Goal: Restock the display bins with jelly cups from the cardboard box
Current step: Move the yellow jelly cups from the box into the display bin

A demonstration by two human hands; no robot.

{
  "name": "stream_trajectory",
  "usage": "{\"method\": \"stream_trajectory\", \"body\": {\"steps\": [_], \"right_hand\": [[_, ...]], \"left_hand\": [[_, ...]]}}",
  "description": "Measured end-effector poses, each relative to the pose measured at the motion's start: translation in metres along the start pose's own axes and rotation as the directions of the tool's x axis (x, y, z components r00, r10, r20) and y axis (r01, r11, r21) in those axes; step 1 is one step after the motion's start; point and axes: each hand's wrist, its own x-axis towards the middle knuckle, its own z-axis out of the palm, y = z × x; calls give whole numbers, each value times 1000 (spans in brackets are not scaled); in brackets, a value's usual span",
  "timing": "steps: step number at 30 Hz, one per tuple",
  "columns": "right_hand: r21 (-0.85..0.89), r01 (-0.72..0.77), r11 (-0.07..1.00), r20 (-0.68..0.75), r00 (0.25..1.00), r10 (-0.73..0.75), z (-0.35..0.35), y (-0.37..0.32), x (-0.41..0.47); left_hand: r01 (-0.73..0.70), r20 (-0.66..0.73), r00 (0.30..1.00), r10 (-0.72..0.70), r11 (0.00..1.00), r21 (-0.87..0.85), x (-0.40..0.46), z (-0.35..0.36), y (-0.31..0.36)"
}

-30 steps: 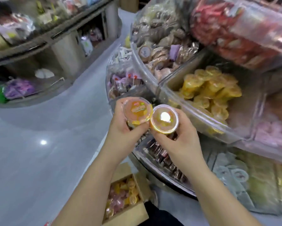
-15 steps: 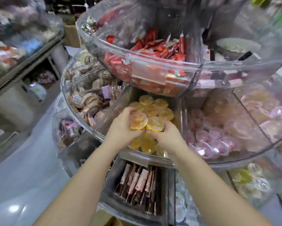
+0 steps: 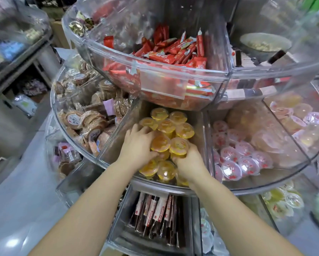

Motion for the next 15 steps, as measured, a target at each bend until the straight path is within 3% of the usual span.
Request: {"method": "stream_trajectory", "body": {"steps": [5, 11, 15], "right_hand": [[32, -43, 999, -38, 998, 44, 0, -1, 0], [-71, -40, 997, 24, 999, 42, -7, -7, -8], [-72, 34, 997, 110, 994, -25, -23, -10, -24]], "left_hand": [[-13, -55, 998, 10, 998, -56, 2, 1, -2], [-22, -52, 998, 25, 999, 43, 0, -2, 2], [-278, -4, 960, 279, 959, -62, 2, -9, 12]]}}
